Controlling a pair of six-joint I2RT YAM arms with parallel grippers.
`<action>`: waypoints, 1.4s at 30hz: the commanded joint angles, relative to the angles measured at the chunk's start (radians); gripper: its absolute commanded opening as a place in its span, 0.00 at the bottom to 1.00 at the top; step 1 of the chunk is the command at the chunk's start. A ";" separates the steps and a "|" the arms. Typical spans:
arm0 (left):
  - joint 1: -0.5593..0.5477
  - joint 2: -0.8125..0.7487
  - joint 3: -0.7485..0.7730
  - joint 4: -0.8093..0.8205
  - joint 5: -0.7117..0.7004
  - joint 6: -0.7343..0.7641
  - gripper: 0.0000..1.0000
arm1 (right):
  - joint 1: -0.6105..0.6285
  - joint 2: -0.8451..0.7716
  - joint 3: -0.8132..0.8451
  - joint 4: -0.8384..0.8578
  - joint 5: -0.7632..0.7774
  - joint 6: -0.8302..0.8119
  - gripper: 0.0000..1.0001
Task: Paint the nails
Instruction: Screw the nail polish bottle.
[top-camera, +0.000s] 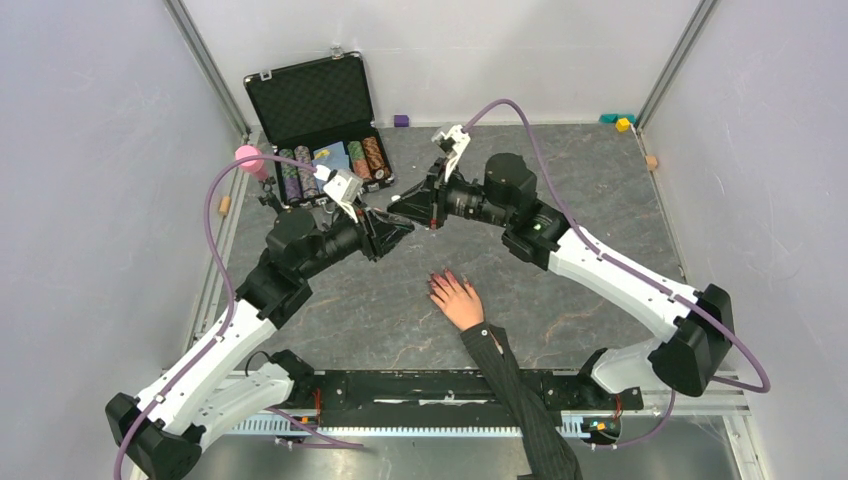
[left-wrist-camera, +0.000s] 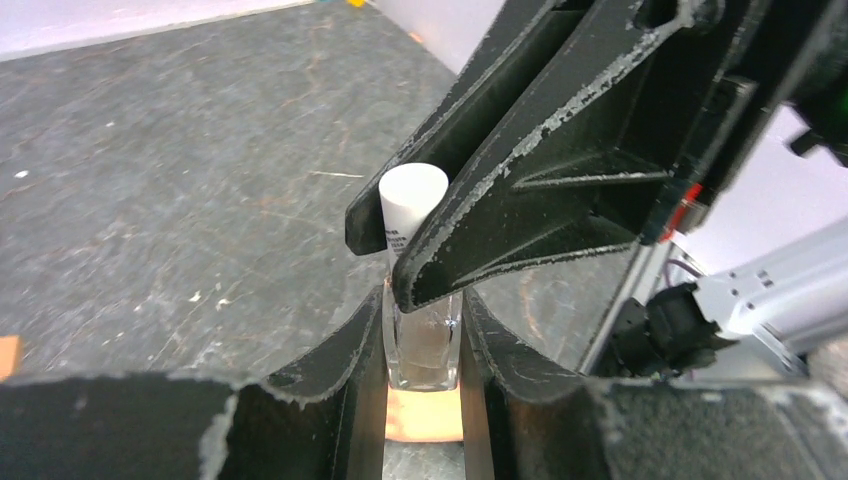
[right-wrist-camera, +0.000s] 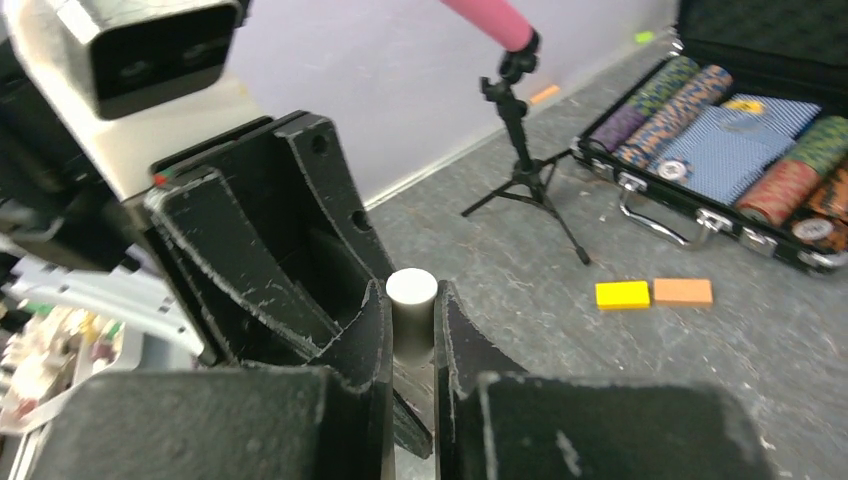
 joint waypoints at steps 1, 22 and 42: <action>-0.005 -0.019 0.014 0.098 -0.119 0.072 0.02 | 0.091 0.067 0.066 -0.238 0.196 0.023 0.00; -0.005 0.003 0.034 0.062 -0.120 0.076 0.02 | 0.097 0.016 0.191 -0.288 0.422 -0.108 0.53; -0.004 0.018 0.040 0.206 0.259 0.021 0.02 | -0.075 -0.233 -0.090 0.191 -0.141 -0.178 0.76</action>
